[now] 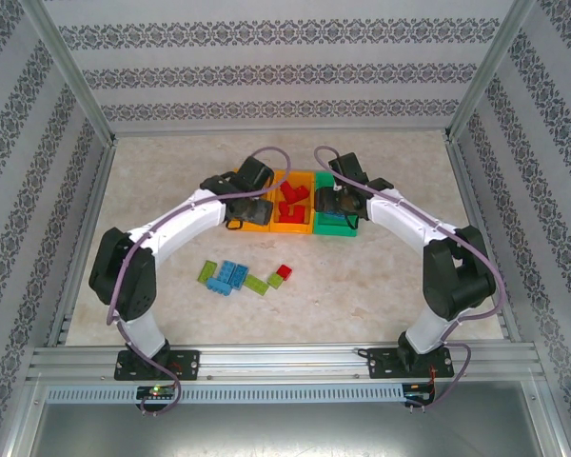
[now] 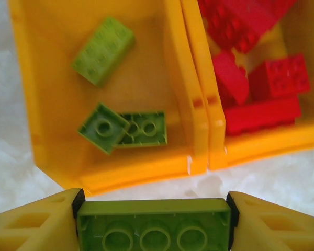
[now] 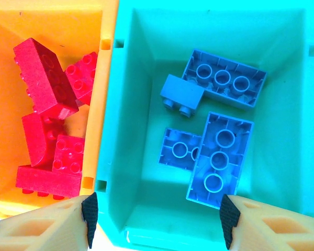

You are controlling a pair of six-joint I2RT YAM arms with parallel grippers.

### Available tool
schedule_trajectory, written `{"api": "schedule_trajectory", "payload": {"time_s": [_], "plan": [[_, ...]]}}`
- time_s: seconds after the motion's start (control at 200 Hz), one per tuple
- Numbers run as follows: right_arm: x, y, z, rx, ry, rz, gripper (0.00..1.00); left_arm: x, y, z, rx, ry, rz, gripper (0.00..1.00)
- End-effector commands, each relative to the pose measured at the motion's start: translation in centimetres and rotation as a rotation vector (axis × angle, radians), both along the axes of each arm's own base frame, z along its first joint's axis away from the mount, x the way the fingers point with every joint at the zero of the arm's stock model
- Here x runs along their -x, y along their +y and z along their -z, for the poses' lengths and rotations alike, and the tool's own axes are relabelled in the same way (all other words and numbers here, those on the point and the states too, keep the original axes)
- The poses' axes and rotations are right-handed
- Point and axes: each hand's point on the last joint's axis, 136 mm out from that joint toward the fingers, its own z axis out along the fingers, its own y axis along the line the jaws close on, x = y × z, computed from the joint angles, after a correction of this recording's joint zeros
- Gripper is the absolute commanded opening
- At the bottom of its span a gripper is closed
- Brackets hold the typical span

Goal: Sort the legos into containers by color

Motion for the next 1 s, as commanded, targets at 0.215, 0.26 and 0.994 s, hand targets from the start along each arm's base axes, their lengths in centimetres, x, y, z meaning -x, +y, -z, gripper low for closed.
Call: {"api": "schedule_trajectory", "payload": {"time_s": [0.215, 0.26, 0.994], "plan": [[1.1, -0.3, -1.5, -0.024, -0.047, -0.006, 0.66, -5.8, 1.2, 0.2, -0.019, 0.003, -0.012, 0.64], [1.5, -0.2, -1.5, -0.023, -0.052, -0.021, 0.67, -6.6, 1.4, 0.6, -0.011, 0.008, -0.022, 0.64], [12.8, 5.3, 1.1, 0.013, -0.053, -0.317, 0.74, -6.2, 1.4, -1.5, 0.19, -0.04, -0.066, 0.99]]}}
